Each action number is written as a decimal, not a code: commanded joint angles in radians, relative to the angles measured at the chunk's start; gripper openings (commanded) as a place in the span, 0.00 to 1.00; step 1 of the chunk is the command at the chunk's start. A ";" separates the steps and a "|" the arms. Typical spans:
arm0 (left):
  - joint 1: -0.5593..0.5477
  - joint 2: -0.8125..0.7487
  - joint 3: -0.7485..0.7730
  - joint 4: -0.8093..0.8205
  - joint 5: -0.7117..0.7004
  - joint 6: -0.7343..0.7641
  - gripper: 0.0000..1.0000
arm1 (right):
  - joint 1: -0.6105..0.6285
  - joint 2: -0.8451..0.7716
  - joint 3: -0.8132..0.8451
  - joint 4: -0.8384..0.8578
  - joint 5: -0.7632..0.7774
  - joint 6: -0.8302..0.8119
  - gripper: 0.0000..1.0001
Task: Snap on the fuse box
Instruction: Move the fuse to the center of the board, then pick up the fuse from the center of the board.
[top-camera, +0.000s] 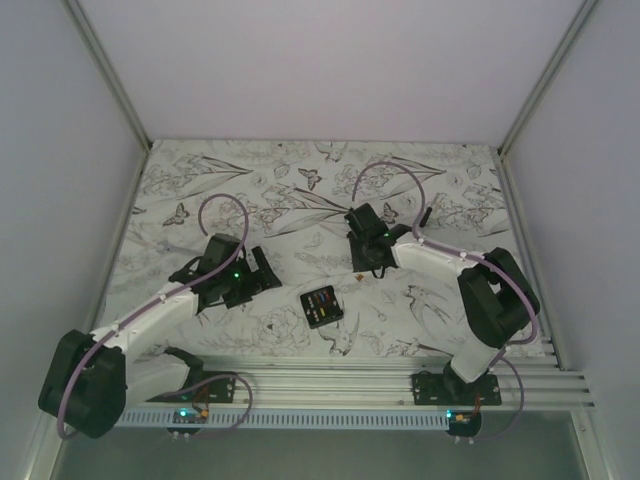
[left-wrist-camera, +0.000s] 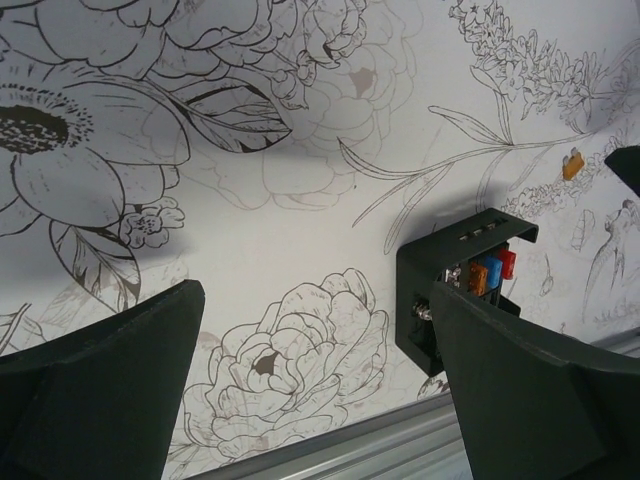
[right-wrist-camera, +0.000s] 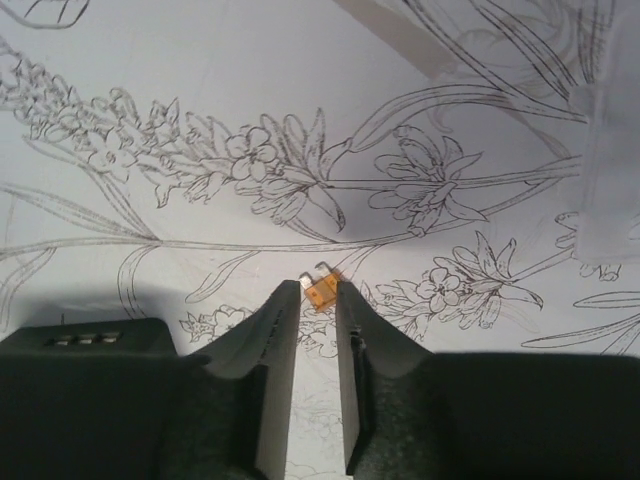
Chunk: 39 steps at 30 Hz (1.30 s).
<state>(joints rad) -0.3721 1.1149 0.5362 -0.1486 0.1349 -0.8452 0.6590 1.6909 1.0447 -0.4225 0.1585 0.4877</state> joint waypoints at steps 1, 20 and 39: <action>0.006 0.027 0.033 0.018 0.036 0.001 1.00 | 0.027 -0.004 0.025 -0.039 -0.005 -0.130 0.32; 0.007 0.081 0.041 0.028 0.050 0.015 1.00 | 0.027 0.057 0.020 0.030 -0.096 -0.408 0.45; 0.007 0.085 0.042 0.034 0.057 0.015 1.00 | 0.028 0.034 -0.068 0.035 -0.131 -0.387 0.40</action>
<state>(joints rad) -0.3717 1.1927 0.5587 -0.1192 0.1822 -0.8433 0.6815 1.7477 1.0164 -0.3794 0.0414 0.0898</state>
